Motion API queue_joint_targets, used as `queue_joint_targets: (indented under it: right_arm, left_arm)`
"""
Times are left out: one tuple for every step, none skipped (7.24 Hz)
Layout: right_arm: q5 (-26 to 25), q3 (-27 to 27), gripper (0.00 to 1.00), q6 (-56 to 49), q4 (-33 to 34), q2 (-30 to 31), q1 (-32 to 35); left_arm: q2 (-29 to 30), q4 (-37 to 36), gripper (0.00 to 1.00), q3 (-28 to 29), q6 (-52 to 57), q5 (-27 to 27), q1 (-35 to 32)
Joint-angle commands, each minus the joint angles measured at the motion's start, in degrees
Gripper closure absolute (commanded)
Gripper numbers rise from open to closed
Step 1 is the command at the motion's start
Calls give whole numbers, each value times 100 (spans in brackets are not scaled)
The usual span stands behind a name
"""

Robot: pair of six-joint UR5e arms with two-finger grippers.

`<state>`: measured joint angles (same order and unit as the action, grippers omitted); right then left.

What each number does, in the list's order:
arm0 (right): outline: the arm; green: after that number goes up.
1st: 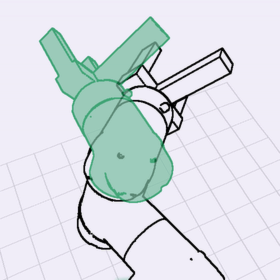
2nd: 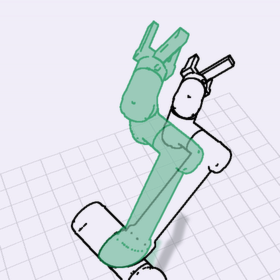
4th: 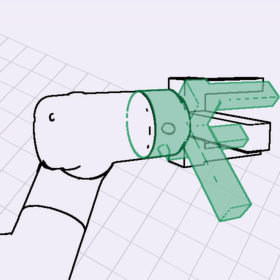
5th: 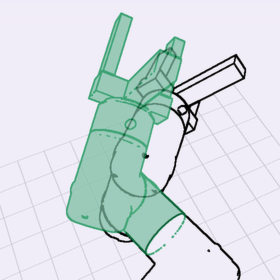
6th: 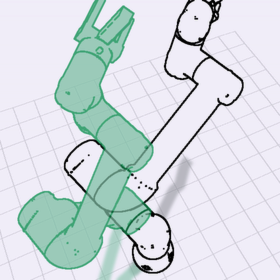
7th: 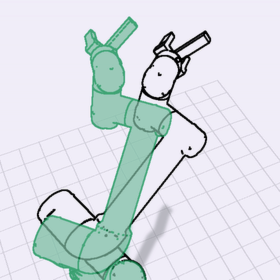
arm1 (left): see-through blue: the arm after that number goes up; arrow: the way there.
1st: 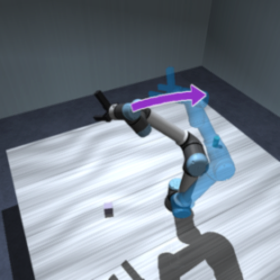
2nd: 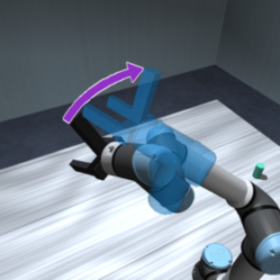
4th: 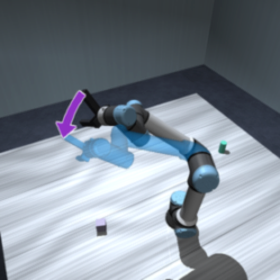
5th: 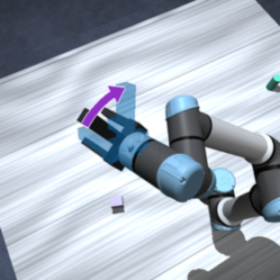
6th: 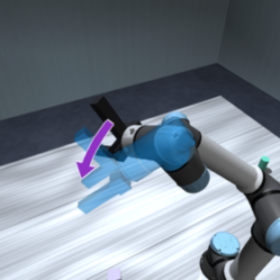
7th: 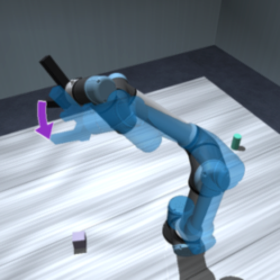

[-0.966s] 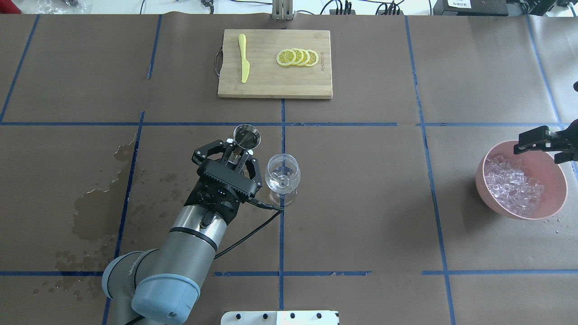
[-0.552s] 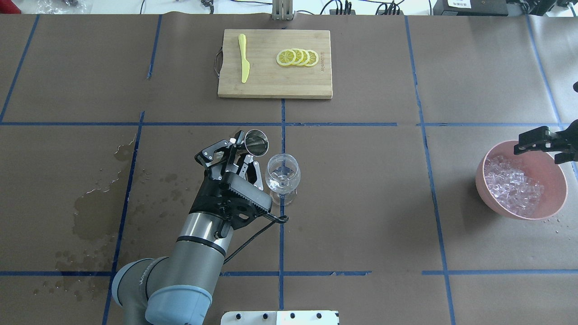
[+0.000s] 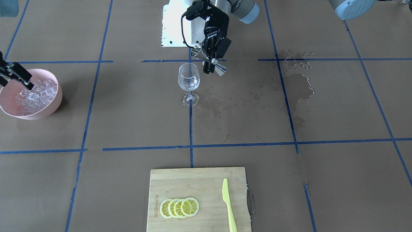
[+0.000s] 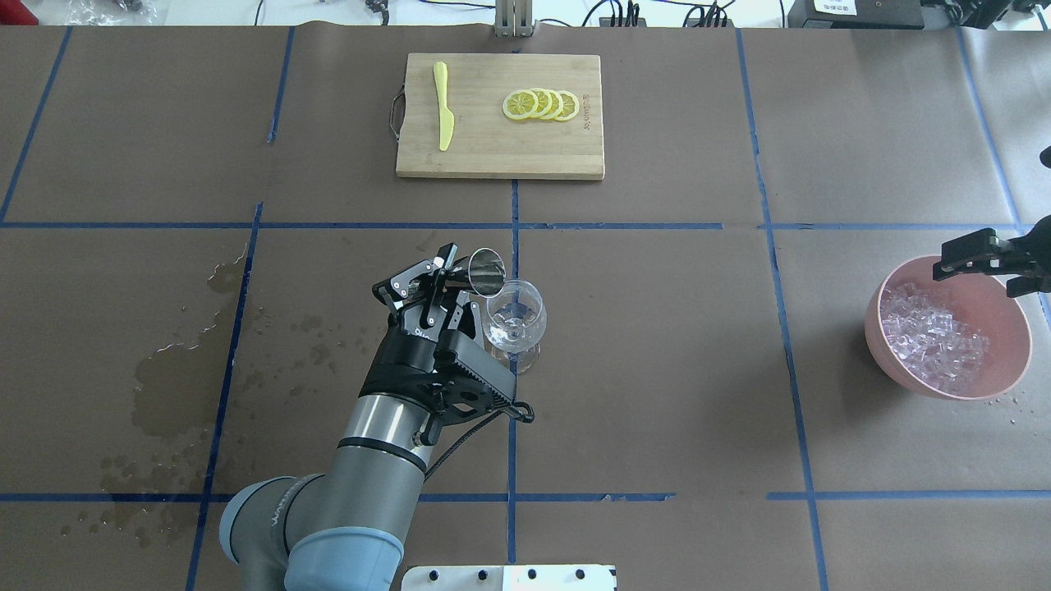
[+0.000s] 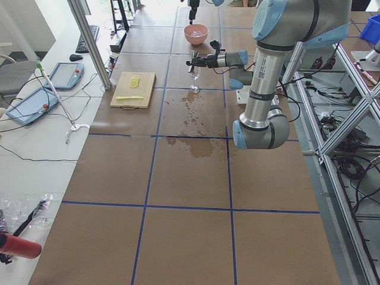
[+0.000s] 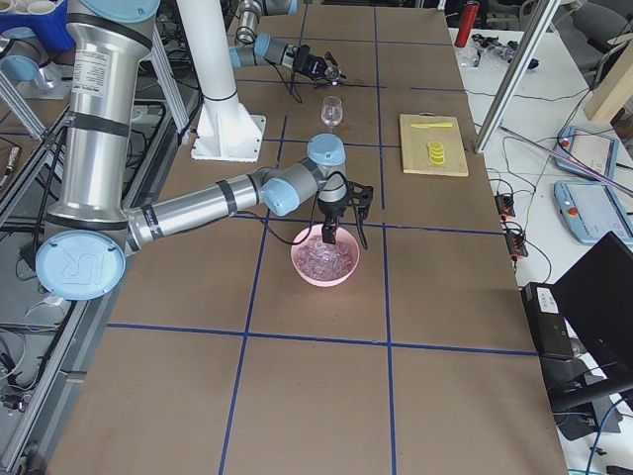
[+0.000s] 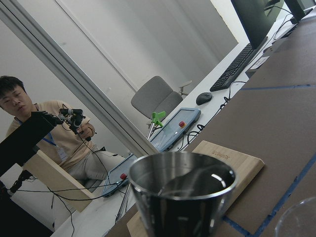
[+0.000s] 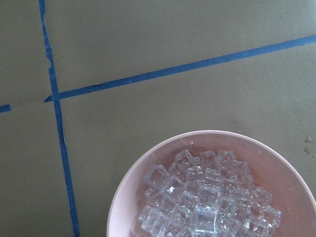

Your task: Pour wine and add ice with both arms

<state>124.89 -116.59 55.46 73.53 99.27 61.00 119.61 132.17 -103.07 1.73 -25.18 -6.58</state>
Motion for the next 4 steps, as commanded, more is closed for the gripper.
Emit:
queue_joint_targets:
  right_arm:
    - [0,5,0,0,-5,-4,0]
    - [0,5,0,0,-5,-4,0]
    - [0,5,0,0,-5,-4,0]
    - [0,5,0,0,-5,-4,0]
  left_arm:
    - [45,2,100,-11,720,13,-2]
    - [36,2,100,-3,854,13,-2]
    - [36,2,100,6,1072,13,-2]
    - [28,2,100,-2,1353,13,-10]
